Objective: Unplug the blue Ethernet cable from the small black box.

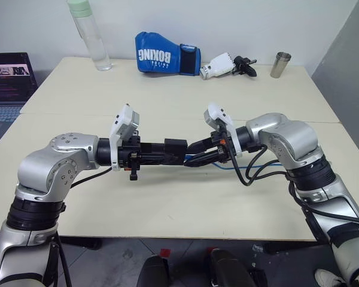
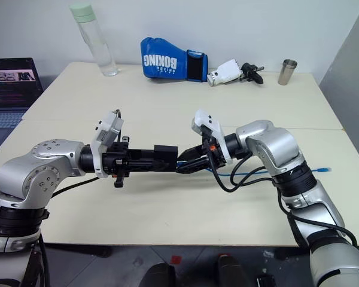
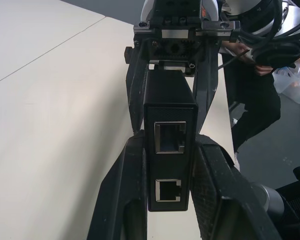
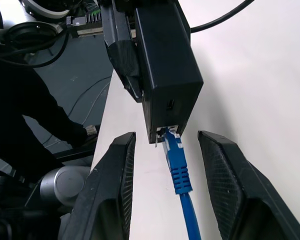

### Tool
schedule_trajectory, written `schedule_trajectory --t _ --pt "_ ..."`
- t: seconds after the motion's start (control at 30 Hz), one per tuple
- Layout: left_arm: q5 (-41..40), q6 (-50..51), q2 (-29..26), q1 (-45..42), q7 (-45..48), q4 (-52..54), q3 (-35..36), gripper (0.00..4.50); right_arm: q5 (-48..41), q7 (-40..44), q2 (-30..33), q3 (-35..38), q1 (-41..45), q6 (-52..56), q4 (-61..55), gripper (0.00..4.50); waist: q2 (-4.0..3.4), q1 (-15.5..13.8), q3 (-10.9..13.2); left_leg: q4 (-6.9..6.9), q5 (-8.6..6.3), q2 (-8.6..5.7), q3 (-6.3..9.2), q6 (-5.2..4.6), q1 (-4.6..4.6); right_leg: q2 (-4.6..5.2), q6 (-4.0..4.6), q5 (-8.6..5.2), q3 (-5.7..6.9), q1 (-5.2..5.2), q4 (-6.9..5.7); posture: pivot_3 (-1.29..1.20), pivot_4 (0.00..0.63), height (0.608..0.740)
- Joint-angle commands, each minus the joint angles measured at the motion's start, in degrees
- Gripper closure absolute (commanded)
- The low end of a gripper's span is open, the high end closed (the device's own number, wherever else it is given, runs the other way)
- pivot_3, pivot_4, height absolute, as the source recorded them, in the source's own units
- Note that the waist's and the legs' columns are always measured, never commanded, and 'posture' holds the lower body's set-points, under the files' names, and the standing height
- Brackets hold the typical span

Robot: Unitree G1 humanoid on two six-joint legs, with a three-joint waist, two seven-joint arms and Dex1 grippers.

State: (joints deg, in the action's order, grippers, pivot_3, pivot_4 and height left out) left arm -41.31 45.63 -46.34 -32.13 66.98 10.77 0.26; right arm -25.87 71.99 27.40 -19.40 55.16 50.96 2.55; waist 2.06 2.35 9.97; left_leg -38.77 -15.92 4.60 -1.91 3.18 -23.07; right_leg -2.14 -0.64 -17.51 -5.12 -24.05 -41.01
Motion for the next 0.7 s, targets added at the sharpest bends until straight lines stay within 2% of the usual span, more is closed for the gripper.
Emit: schedule_trajectory --t 0.03,0.13,0.17,0.43,0.7 --pt "-0.26 -0.77 -0.69 -0.22 0.46 1.58 1.36 3.7 0.31 1.24 0.52 -0.14 1.97 -1.11 -0.29 2.42 0.0 0.0 0.0 0.0 0.0 0.0 0.0 0.0 0.0 0.0 0.0 0.0 0.0 0.0 0.0 0.0 0.15 0.74" --pt "-0.35 -0.74 -0.76 -0.18 0.55 1.66 1.43 3.7 0.49 1.5 0.55 -0.31 2.1 -1.27 -0.07 2.42 0.0 0.0 0.0 0.0 0.0 0.0 0.0 0.0 0.0 0.0 0.0 0.0 0.0 0.0 0.0 0.0 0.15 0.74" --pt "-0.37 -0.74 -0.75 -0.18 0.55 1.66 1.44 3.7 0.51 1.55 0.57 -0.35 2.14 -1.33 0.01 2.79 0.0 0.0 0.0 0.0 0.0 0.0 0.0 0.0 0.0 0.0 0.0 0.0 0.0 0.0 0.0 0.0 0.15 0.74" --pt "0.02 -1.18 -0.82 0.04 0.89 1.55 1.23 3.7 0.78 2.4 0.6 -0.64 2.75 -1.73 1.14 4.44 0.0 0.0 0.0 0.0 0.0 0.0 0.0 0.0 0.0 0.0 0.0 0.0 0.0 0.0 0.0 0.0 0.15 0.74" --pt "0.32 -1.44 -1.14 0.41 1.85 1.84 1.03 3.7 0.88 4.38 1.13 -1.31 3.07 -1.67 1.38 4.48 -0.01 0.0 0.0 0.0 0.0 0.0 -0.01 0.0 0.0 0.0 0.0 0.0 0.0 -0.01 0.0 0.0 0.15 0.74"
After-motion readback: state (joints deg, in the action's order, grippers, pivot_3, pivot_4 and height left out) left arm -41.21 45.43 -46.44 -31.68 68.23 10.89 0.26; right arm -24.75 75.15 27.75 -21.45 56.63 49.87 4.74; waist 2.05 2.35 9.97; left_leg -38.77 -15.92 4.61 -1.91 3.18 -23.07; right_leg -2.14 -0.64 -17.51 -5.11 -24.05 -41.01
